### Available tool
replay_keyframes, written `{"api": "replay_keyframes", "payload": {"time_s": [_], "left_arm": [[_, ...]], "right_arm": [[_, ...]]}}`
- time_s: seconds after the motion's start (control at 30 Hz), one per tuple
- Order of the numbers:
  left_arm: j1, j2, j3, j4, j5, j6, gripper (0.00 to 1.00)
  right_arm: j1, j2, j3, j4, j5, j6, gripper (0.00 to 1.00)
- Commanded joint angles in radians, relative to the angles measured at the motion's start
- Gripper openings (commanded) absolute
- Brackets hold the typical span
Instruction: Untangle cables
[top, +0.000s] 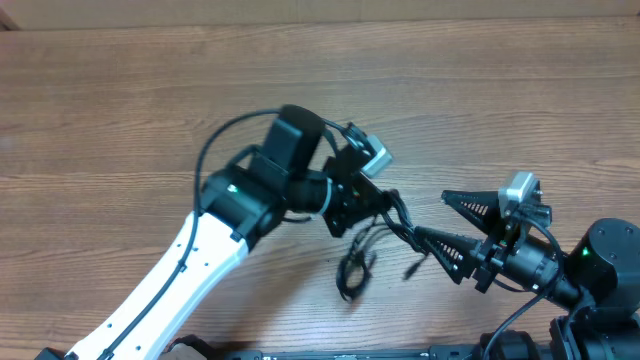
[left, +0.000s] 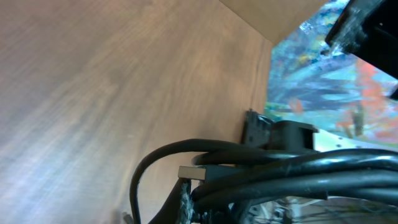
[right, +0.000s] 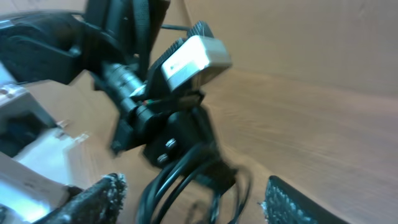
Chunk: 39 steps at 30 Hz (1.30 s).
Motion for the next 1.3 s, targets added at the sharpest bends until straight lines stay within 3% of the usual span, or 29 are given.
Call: {"api": "replay_keyframes", "payload": {"time_s": [0.0, 0.37, 0.7, 0.93, 1.07, 1.2, 1.27], "left_arm": [[-0.053, -0.003, 0.009, 0.005, -0.050, -0.126, 0.04], [-0.067, -0.003, 0.009, 0.022, -0.080, -0.180, 0.04], [-0.067, -0.003, 0.009, 0.023, -0.180, -0.251, 0.04], [-0.068, -0.003, 0.009, 0.036, -0.174, -0.309, 0.04], [-0.068, -0.003, 0.009, 0.068, -0.091, -0.317, 0.04], [-0.068, -0.003, 0.009, 0.076, -0.053, -0.317, 0.04], [-0.068, -0.003, 0.009, 0.076, -0.038, -0.317, 0.04]], "right_arm": [[-0.002, -0.001, 0.015, -0.006, 0.059, -0.121, 0.65], [-0.001, -0.001, 0.015, -0.159, 0.047, -0.170, 0.52], [-0.001, -0.001, 0.015, -0.172, -0.052, -0.196, 0.53], [-0.001, -0.001, 0.015, -0.212, -0.051, -0.237, 0.54], [-0.001, -0.001, 0.015, -0.251, -0.045, -0.291, 0.62], [-0.001, -0.001, 0.015, -0.252, -0.004, -0.293, 0.41], [-0.001, 0.000, 0.015, -0.249, 0.003, -0.293, 0.26]]}}
